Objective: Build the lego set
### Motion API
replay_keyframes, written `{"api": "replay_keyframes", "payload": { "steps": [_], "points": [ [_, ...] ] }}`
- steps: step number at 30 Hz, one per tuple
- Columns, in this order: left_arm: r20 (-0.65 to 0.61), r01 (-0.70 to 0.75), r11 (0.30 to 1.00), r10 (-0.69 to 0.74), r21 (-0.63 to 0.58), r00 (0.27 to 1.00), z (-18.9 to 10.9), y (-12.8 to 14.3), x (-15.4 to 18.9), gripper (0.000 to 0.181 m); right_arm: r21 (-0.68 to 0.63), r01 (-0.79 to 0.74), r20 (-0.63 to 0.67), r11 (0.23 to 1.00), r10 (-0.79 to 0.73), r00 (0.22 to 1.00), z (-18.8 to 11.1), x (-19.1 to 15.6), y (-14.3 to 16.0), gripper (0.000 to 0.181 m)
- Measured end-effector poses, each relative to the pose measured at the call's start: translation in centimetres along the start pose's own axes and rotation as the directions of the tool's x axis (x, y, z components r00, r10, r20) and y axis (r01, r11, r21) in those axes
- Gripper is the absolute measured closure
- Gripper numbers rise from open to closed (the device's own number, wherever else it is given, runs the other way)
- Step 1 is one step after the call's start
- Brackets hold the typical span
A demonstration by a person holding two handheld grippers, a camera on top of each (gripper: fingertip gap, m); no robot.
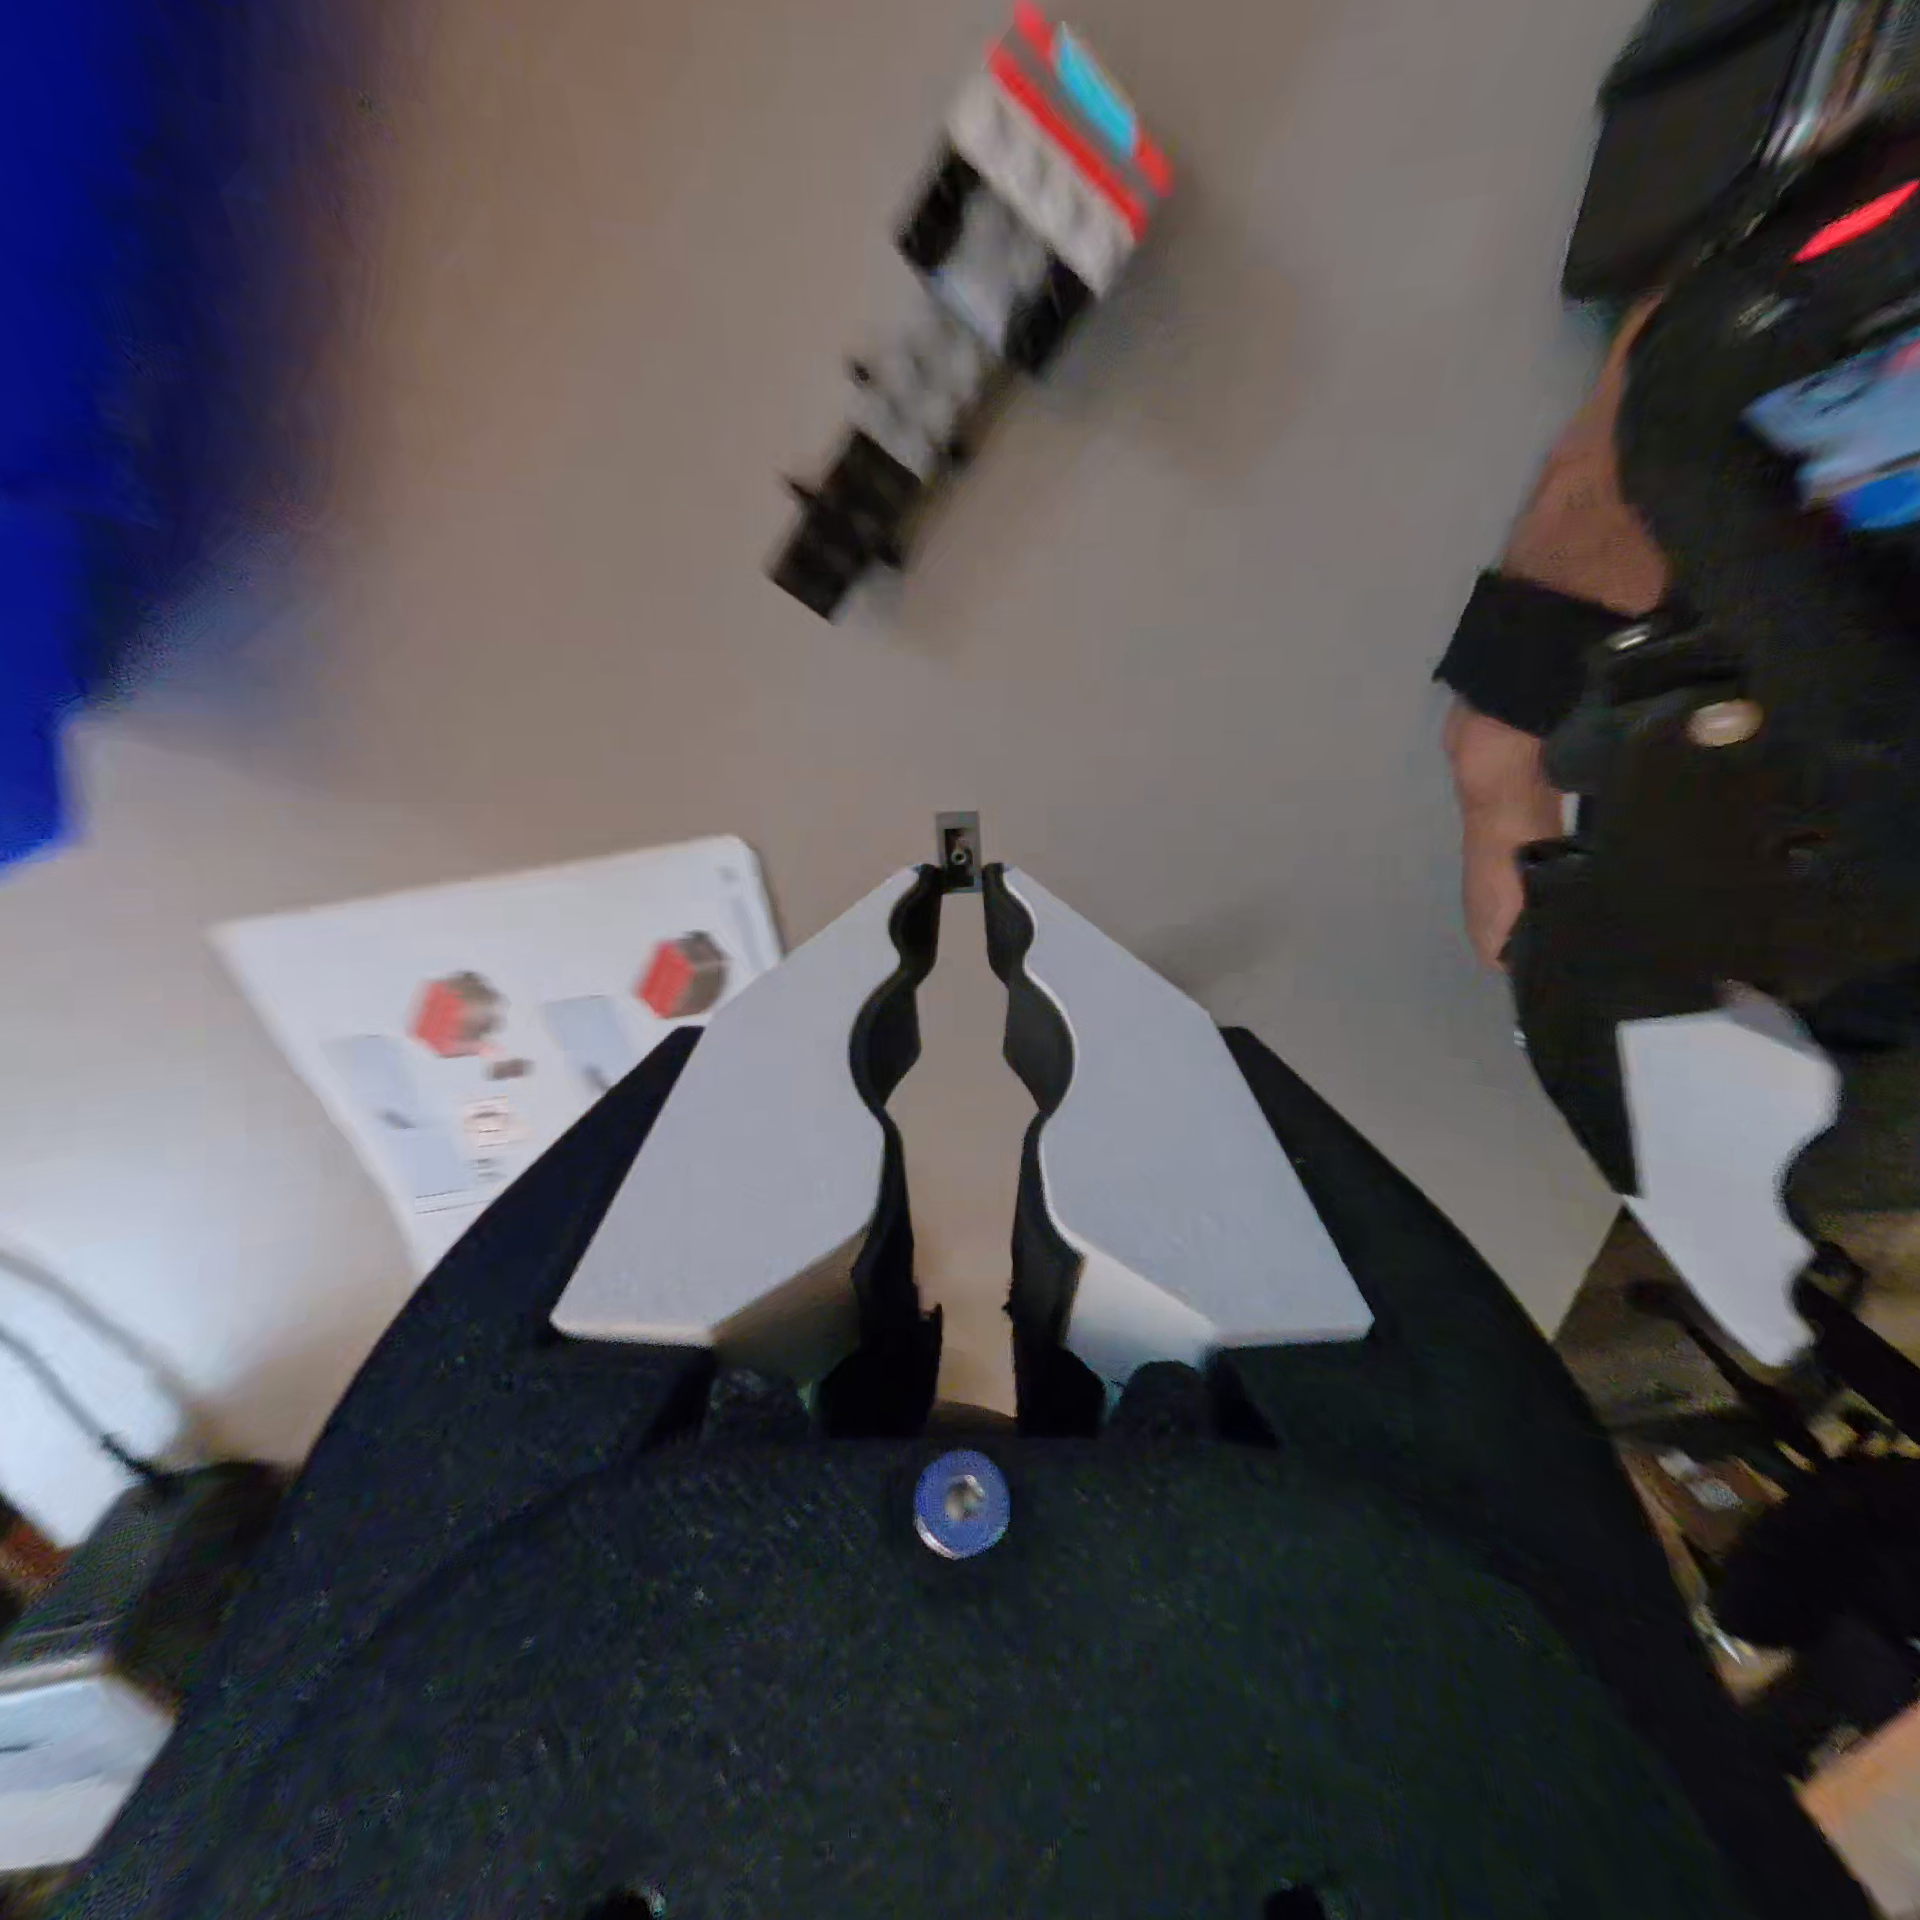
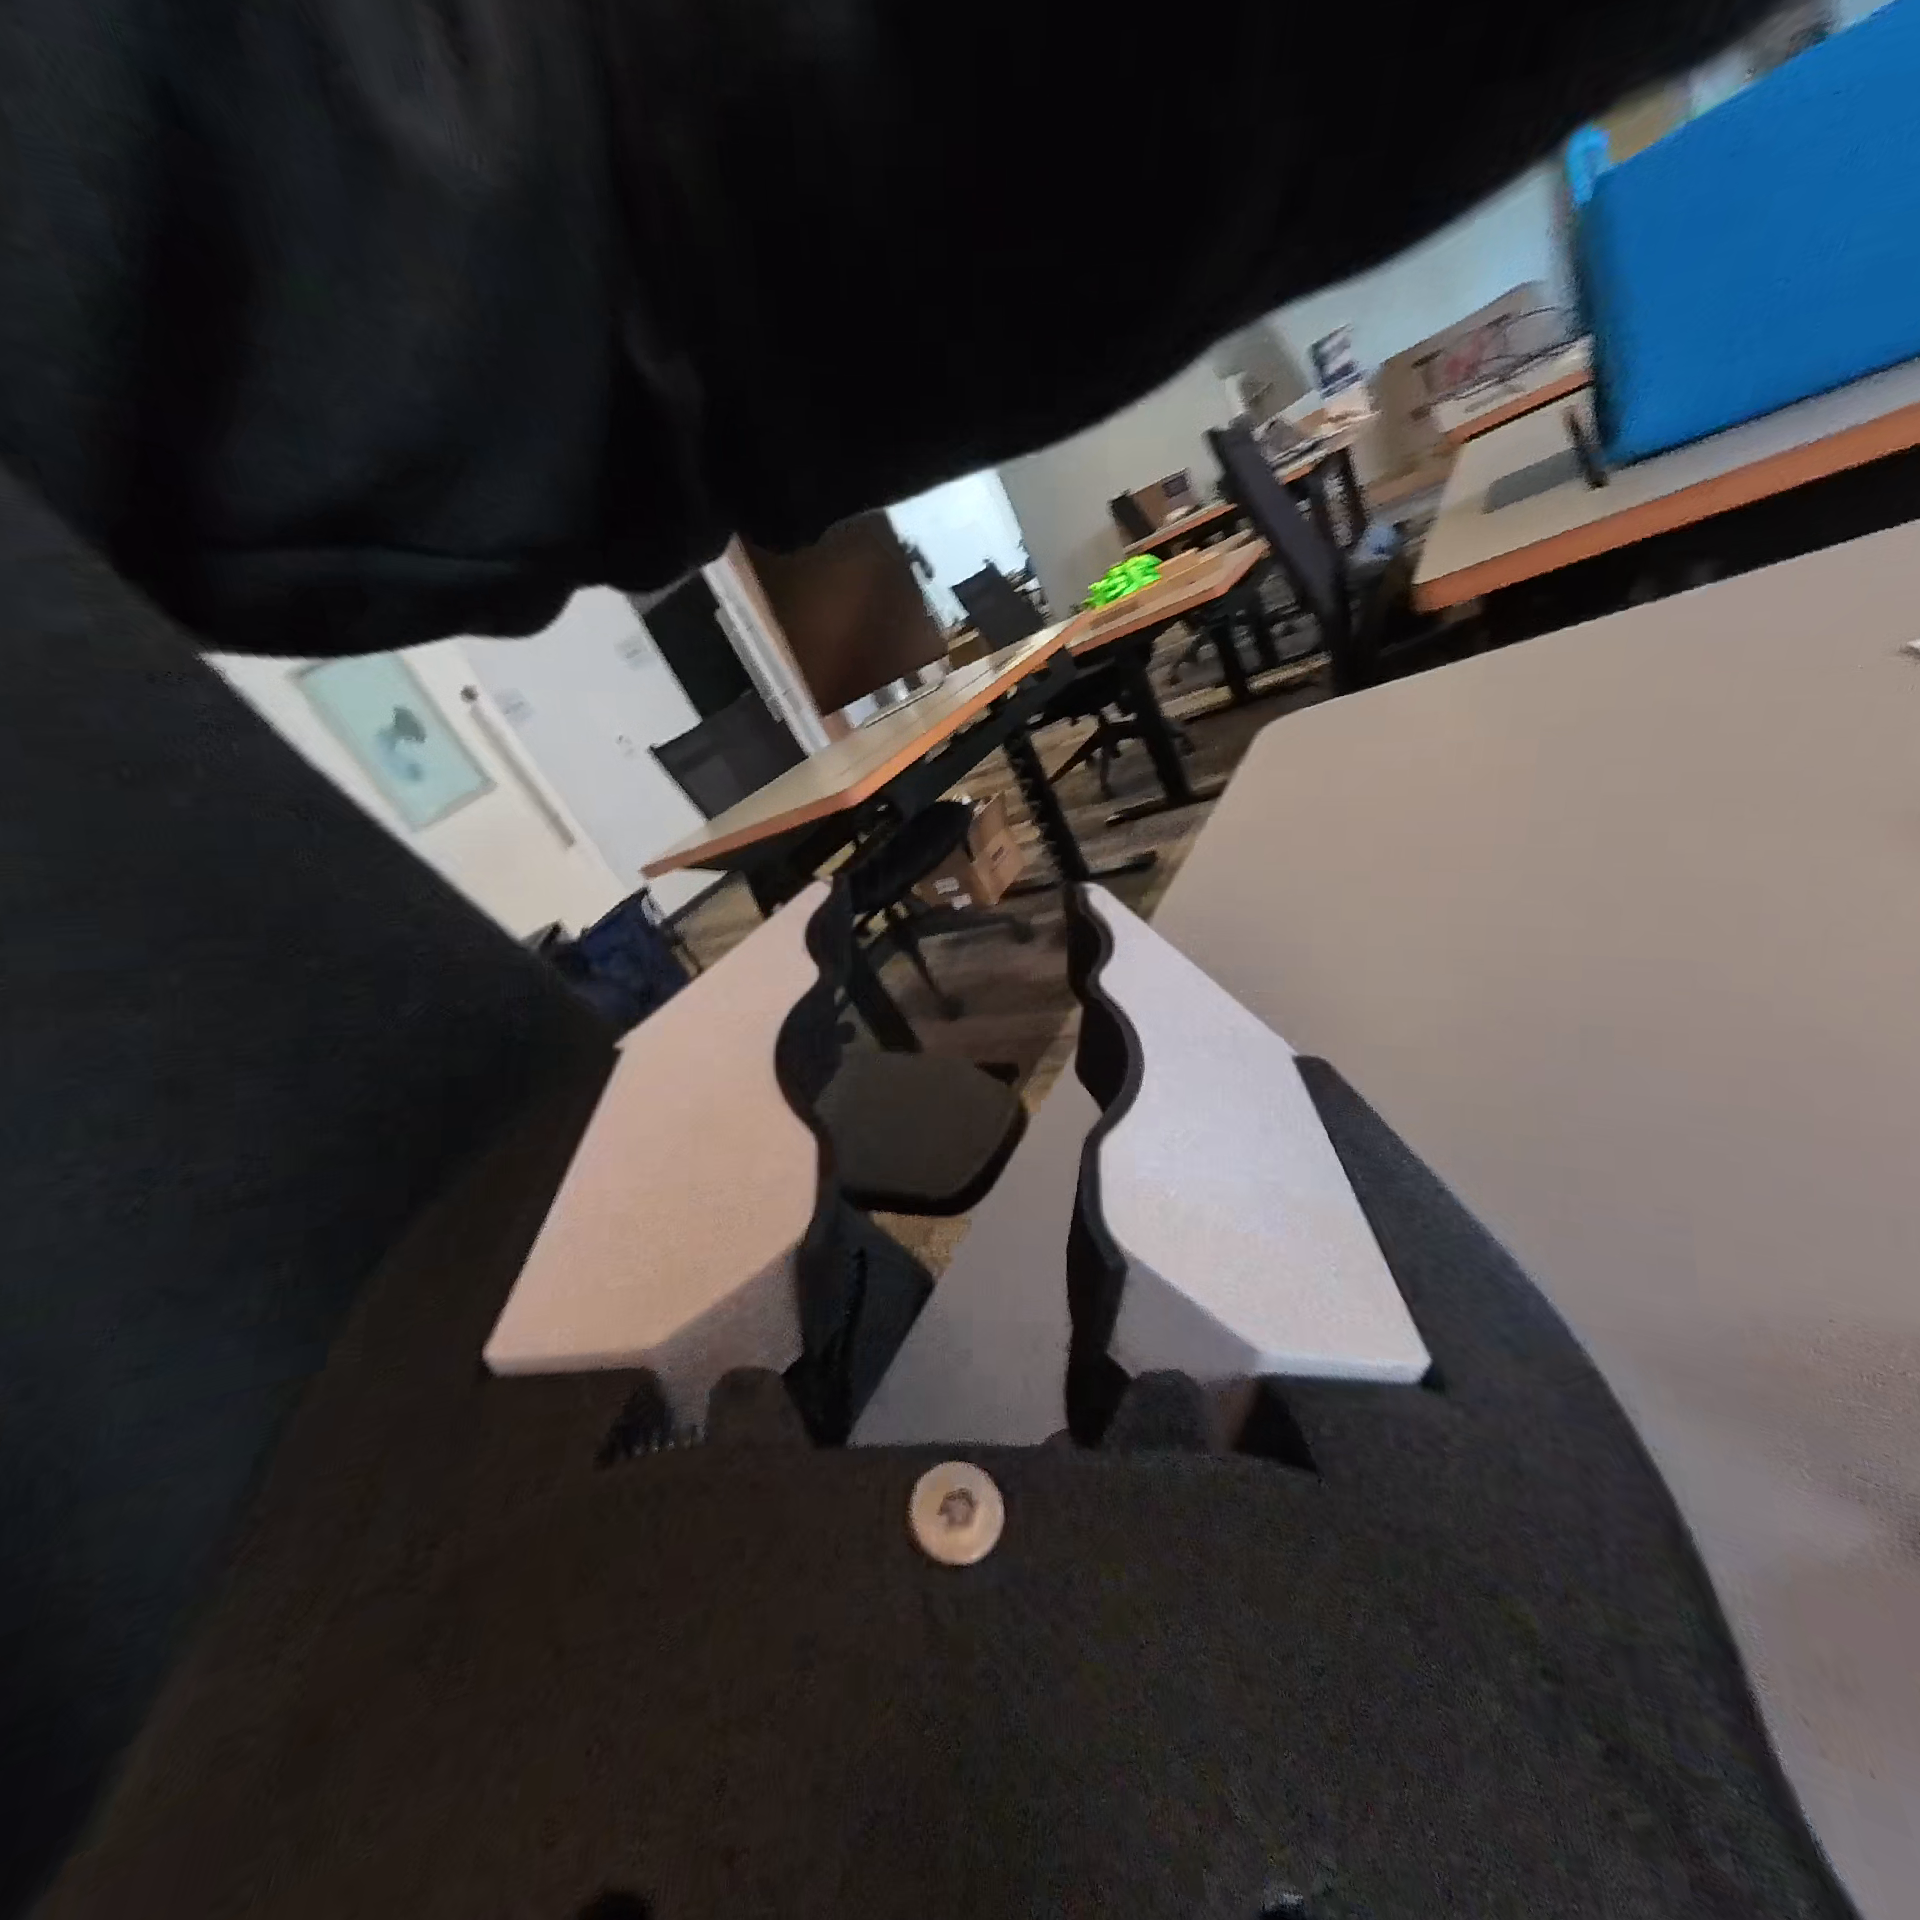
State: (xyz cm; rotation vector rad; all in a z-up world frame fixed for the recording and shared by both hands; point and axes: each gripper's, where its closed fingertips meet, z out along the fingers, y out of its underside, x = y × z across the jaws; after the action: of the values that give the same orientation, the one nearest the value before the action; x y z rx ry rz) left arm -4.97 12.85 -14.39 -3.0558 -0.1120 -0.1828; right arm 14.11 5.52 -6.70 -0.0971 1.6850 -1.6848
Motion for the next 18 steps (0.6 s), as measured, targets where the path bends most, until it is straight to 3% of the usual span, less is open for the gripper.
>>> {"api": "replay_keyframes", "payload": {
  "steps": [1, 5, 11, 15, 18],
  "points": [
    [-0.016, 0.006, 1.000, -0.006, -0.019, 1.000, 1.2, 0.7, 0.8, 0.172, -0.015, 0.005, 0.020, 1.000, -0.004, 1.000, 0.2, -0.5, 0.3, 0.140],
    [-0.024, 0.009, 0.998, -0.010, -0.066, 1.000, 3.9, 1.9, 2.0, 0.172, -0.001, -0.031, 0.023, 1.000, 0.031, 0.999, 0.1, -0.3, 0.2, 0.140],
    [-0.052, 0.013, 0.997, -0.017, -0.070, 0.999, 4.7, 1.9, 2.3, 0.167, 0.026, -0.071, 0.009, 0.997, 0.071, 0.997, -0.1, 0.4, -0.2, 0.140],
    [-0.052, 0.022, 1.000, -0.022, -0.003, 0.998, 3.0, 0.5, 1.1, 0.163, 0.018, -0.058, 0.008, 0.998, 0.058, 0.998, 0.0, 0.2, -0.1, 0.140],
    [-0.015, 0.006, 0.993, -0.005, 0.121, 1.000, 0.0, -2.5, -1.4, 0.162, 0.024, -0.068, 0.008, 0.997, 0.068, 0.998, -0.1, 0.3, -0.2, 0.140]
  ]
}}
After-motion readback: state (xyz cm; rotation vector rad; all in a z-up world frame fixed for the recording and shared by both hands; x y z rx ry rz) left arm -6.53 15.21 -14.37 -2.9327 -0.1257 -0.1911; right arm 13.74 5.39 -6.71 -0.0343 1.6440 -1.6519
